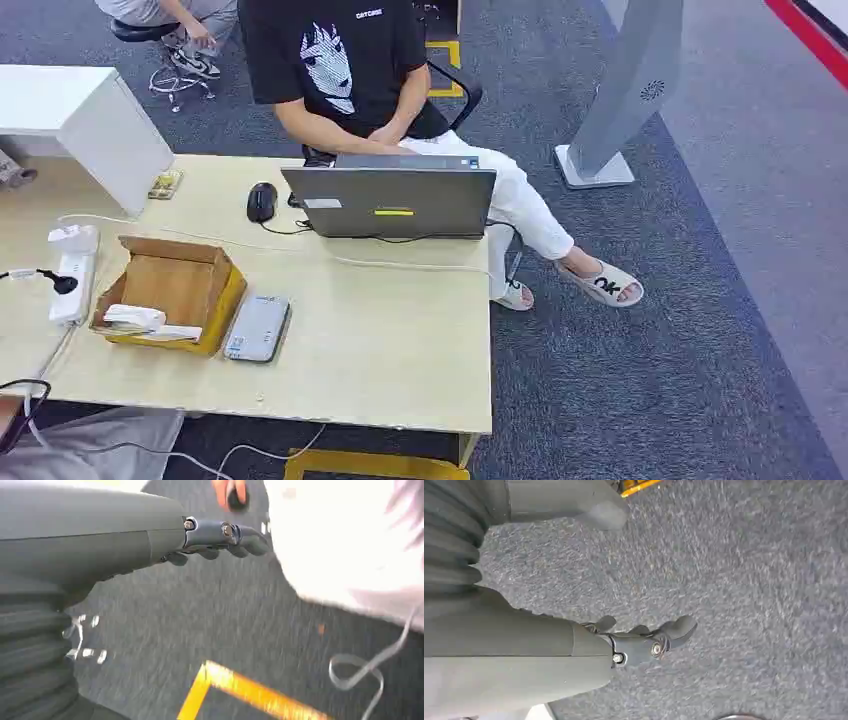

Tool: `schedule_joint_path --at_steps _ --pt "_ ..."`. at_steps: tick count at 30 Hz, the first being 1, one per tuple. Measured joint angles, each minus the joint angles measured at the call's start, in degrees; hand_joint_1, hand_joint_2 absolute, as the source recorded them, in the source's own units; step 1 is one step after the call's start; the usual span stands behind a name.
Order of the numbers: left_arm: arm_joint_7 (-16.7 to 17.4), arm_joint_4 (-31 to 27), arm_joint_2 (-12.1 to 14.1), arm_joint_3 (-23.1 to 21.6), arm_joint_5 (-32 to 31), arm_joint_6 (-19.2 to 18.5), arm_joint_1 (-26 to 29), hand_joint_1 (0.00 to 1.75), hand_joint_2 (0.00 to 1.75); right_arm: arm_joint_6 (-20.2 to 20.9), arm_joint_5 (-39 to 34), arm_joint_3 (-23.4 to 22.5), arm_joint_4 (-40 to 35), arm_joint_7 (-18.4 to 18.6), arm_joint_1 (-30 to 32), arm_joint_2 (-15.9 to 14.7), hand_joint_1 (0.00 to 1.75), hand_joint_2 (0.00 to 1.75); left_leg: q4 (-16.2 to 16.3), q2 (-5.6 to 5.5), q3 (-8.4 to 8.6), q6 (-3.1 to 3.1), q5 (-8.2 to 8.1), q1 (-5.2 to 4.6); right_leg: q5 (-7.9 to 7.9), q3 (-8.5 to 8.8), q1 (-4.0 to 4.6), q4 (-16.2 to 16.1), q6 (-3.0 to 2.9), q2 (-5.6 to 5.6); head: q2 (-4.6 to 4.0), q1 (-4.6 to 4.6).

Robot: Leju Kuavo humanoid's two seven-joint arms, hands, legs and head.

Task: Pass the card to the sensor for recognition and then transmit it.

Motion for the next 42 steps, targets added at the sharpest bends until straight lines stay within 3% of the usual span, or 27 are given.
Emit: schedule_joint_path --at_steps 12,13,16,21,23,24,30,32,33,35,36,38,39,40,41,42 --pt "6.39 -18.18 -1.38 -1.53 -17.30 4.27 8.54 0.00 0.00 -1.73 1.93 -3.85 -0.79 0.81 0.37 0.61 0.00 1.75 0.00 0.00 0.00 0.01 -0.01 0.03 -0.04 -0.04 0.02 0.00 -0.02 -0.01 0.00 -0.02" --pt "7.29 -21.91 -1.49 -2.54 -19.48 4.46 10.25 0.00 0.00 -2.06 2.83 -4.90 -0.17 0.35 0.19 0.72 0.00 1.75 0.02 0.00 0.04 -0.02 -0.08 0.11 -0.05 -0.04 0.06 -0.01 -0.03 -0.01 0.00 0.00" --pt "11.65 -31.58 -2.05 -4.79 -34.03 8.29 11.39 0.00 0.00 -4.55 5.80 -8.92 1.42 -1.11 0.24 1.05 0.00 1.75 0.02 -0.30 -0.07 0.10 -0.02 -0.02 -0.09 0.12 -0.02 -0.01 0.02 -0.41 0.00 0.04" --pt "12.33 -38.26 -2.32 -5.09 -35.92 8.53 11.34 0.00 0.00 -4.96 2.51 -9.23 1.53 -0.20 0.58 1.18 0.00 1.75 0.02 -0.19 0.03 0.07 -0.04 -0.01 -0.08 0.00 -0.01 -0.01 0.01 -0.26 0.00 0.04" --pt "12.40 -40.91 -2.32 -6.12 -39.89 8.53 11.22 0.00 0.00 -5.64 2.36 -8.88 1.35 0.46 0.59 1.20 0.00 1.75 0.02 -0.20 0.03 0.07 -0.04 -0.01 -0.08 0.00 -0.01 -0.01 0.01 -0.28 0.00 0.02" --pt "12.40 -42.11 -2.29 -6.82 -41.85 8.53 10.92 0.00 1.75 -5.93 2.34 -8.57 1.31 0.66 0.59 1.20 0.00 1.75 0.02 -0.20 0.04 0.07 -0.04 -0.01 -0.08 0.02 -0.02 -0.01 0.01 -0.28 0.00 0.02" --pt "11.94 -47.64 -2.40 -12.23 -47.58 8.51 8.66 0.00 1.75 -6.25 2.87 -7.65 1.09 1.66 0.57 1.23 0.00 1.75 0.03 -0.19 0.06 0.08 -0.04 -0.03 -0.07 0.00 -0.03 -0.02 0.02 -0.25 0.00 0.04" --pt "10.75 -49.96 -2.40 -13.64 -45.62 8.53 3.73 0.00 1.75 -4.81 5.58 -7.63 1.07 0.98 0.43 1.23 0.00 1.75 0.03 -0.28 0.01 0.11 -0.02 -0.03 -0.06 0.15 -0.03 -0.02 0.03 -0.36 0.00 0.11" --pt "7.27 -49.89 -2.40 -11.99 -41.32 8.64 -0.13 0.00 1.75 -3.98 7.22 -7.67 1.09 0.30 0.40 1.23 0.00 1.75 0.03 -0.37 0.01 0.16 0.01 -0.09 -0.05 0.25 -0.09 -0.02 0.04 -0.46 0.00 0.13" --pt "-8.02 -40.31 -2.03 -4.22 -24.18 9.10 -10.26 0.00 1.75 -2.42 11.29 -8.11 1.55 -1.71 0.34 1.23 0.00 1.75 -0.09 -0.71 0.06 0.23 0.22 -0.14 -0.07 0.48 -0.21 0.00 0.03 -0.92 0.00 0.15" --pt "-18.78 -35.09 -1.70 1.93 -12.72 8.61 -13.30 0.00 1.75 -2.01 13.23 -8.48 1.92 -2.41 0.25 1.23 0.00 1.75 -0.11 -0.74 0.09 0.12 0.21 -0.08 -0.10 0.50 -0.18 0.05 -0.01 -0.92 0.00 0.15" --pt "-45.66 -29.24 -2.14 15.59 14.24 5.59 -17.28 0.00 1.75 -1.62 17.08 -9.80 2.27 -3.45 0.44 1.23 0.00 1.75 -0.09 0.08 0.19 -0.19 0.07 0.06 0.04 0.17 0.01 0.14 -0.40 -0.09 0.00 0.13" --pt "-56.92 -26.58 -2.27 22.97 24.73 3.60 -19.93 0.00 1.75 -1.57 17.82 -10.65 2.40 -3.45 0.60 1.23 0.00 1.75 -0.08 0.25 0.17 -0.20 0.08 0.05 0.07 0.07 0.01 0.15 -0.39 0.06 0.00 0.11" --pt "-67.94 -24.75 -2.27 28.24 31.27 1.86 -22.03 0.00 1.75 -1.55 18.23 -11.52 2.60 -3.41 0.74 1.23 0.00 1.75 -0.08 0.25 0.20 -0.20 0.08 0.02 0.05 0.06 0.01 0.15 -0.38 0.09 0.00 0.11" --pt "-71.50 -23.28 -2.25 32.19 35.00 0.10 -23.46 0.00 1.75 -1.57 18.36 -11.92 2.71 -3.26 0.80 1.23 0.00 1.75 -0.08 0.25 0.23 -0.18 0.07 0.01 0.01 0.06 0.01 0.14 -0.35 0.11 0.00 0.07" --pt "-71.06 -22.05 -2.21 35.54 35.26 -1.65 -24.32 0.00 1.75 -1.57 18.43 -12.15 2.75 -3.04 0.84 1.23 0.00 1.75 -0.08 0.23 0.22 -0.17 0.06 -0.04 -0.01 0.03 -0.03 0.14 -0.33 0.09 0.00 0.09"
